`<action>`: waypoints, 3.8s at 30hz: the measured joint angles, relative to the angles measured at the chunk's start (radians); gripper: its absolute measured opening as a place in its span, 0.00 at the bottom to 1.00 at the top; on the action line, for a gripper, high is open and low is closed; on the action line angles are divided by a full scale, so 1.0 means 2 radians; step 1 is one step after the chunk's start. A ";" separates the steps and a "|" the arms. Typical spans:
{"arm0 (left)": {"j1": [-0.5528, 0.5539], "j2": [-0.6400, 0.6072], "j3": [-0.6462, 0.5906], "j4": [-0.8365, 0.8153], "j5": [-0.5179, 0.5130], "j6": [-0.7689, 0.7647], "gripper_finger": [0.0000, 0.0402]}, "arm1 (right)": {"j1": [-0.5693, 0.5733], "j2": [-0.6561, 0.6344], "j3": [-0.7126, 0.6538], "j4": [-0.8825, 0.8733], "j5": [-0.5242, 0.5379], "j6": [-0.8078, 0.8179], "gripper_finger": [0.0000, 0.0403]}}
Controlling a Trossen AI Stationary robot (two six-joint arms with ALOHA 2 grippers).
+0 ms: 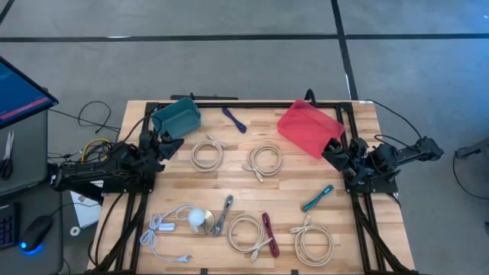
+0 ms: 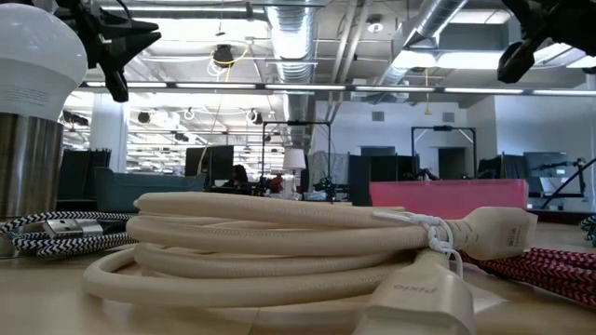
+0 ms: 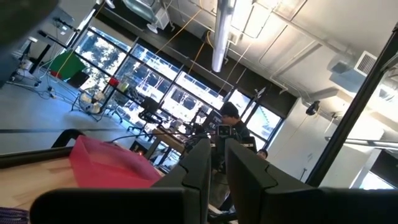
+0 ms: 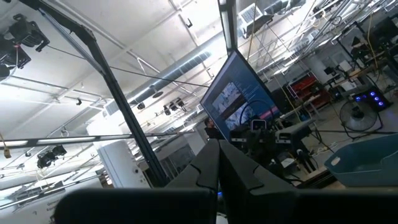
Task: Pick & Place USB Port
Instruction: Put the blue dark blue charger cable into blue bin
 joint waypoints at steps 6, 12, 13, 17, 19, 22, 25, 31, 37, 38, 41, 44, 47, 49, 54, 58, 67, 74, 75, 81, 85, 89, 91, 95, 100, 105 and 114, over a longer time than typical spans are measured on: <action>0.000 0.000 0.000 0.000 0.000 -0.016 0.12 | 0.000 0.000 0.000 0.000 0.000 0.005 0.00; 0.000 0.000 0.000 0.004 -0.009 -0.029 0.12 | 0.000 0.000 0.000 0.000 0.030 0.007 0.00; 0.000 0.000 0.000 0.006 -0.012 -0.029 0.12 | 0.000 0.000 0.000 0.000 0.045 0.009 0.00; 0.000 0.000 0.000 0.013 -0.023 -0.027 0.12 | 0.000 0.000 0.000 0.000 0.082 0.009 0.00; 0.000 0.000 0.000 0.015 -0.023 -0.027 0.12 | 0.000 0.000 0.001 -0.001 0.090 0.012 0.00; 0.000 0.000 0.000 0.023 -0.023 -0.041 0.12 | 0.000 0.000 0.017 -0.023 0.090 0.013 0.00; 0.000 0.001 0.003 0.022 -0.022 -0.054 0.12 | 0.000 0.001 0.052 -0.085 0.090 0.013 0.00; 0.000 0.045 0.035 0.023 -0.021 -0.013 0.12 | 0.000 0.038 0.134 -0.193 0.103 -0.018 0.00; 0.000 0.139 0.089 0.022 -0.021 0.039 0.12 | 0.000 0.088 0.173 -0.213 0.107 -0.063 0.00; 0.000 0.157 0.099 0.022 -0.021 0.045 0.12 | 0.000 0.096 0.176 -0.213 0.107 -0.063 0.00; 0.000 0.211 0.131 0.022 -0.020 0.073 0.12 | 0.000 0.124 0.184 -0.214 0.116 -0.061 0.00; 0.000 0.261 0.164 0.021 -0.021 0.112 0.12 | 0.000 0.151 0.195 -0.215 0.134 -0.060 0.00; 0.002 0.294 0.195 0.014 -0.022 0.159 0.12 | -0.001 0.176 0.210 -0.217 0.152 -0.060 0.00; 0.006 0.302 0.216 -0.002 -0.024 0.182 0.12 | -0.005 0.188 0.224 -0.235 0.155 -0.060 0.00; 0.021 0.291 0.252 -0.065 -0.022 0.198 0.12 | -0.023 0.218 0.278 -0.332 0.154 -0.045 0.00; 0.030 0.257 0.257 -0.084 -0.003 0.198 0.12 | -0.043 0.241 0.317 -0.393 0.138 -0.046 0.00; 0.031 0.180 0.257 -0.151 -0.003 0.154 0.12 | -0.103 0.293 0.343 -0.399 0.069 -0.047 0.00; 0.031 0.162 0.257 -0.152 -0.004 0.157 0.12 | -0.145 0.365 0.376 -0.396 0.019 -0.043 0.00; 0.031 0.162 0.257 -0.152 -0.004 0.156 0.12 | -0.150 0.378 0.384 -0.397 0.019 -0.043 0.00; 0.031 0.163 0.257 -0.152 -0.004 0.155 0.12 | -0.183 0.455 0.432 -0.397 0.018 -0.064 0.00; 0.031 0.163 0.257 -0.150 -0.004 0.145 0.12 | -0.201 0.503 0.460 -0.396 0.018 -0.078 0.00; 0.031 0.163 0.257 -0.150 -0.004 0.127 0.12 | -0.214 0.540 0.480 -0.397 0.018 -0.079 0.00; 0.031 0.163 0.257 -0.150 -0.004 0.119 0.12 | -0.219 0.552 0.489 -0.397 0.018 -0.079 0.00; 0.031 0.166 0.257 -0.150 -0.004 0.115 0.12 | -0.226 0.566 0.501 -0.397 0.016 -0.080 0.00; 0.031 0.209 0.257 -0.149 -0.004 0.119 0.12 | -0.229 0.570 0.509 -0.397 0.007 -0.104 0.00; 0.036 0.291 0.273 -0.154 -0.012 0.171 0.12 | -0.229 0.562 0.510 -0.401 0.007 -0.104 0.00; 0.089 0.371 0.376 -0.209 -0.008 0.319 0.12 | -0.229 0.523 0.510 -0.447 0.007 -0.104 0.00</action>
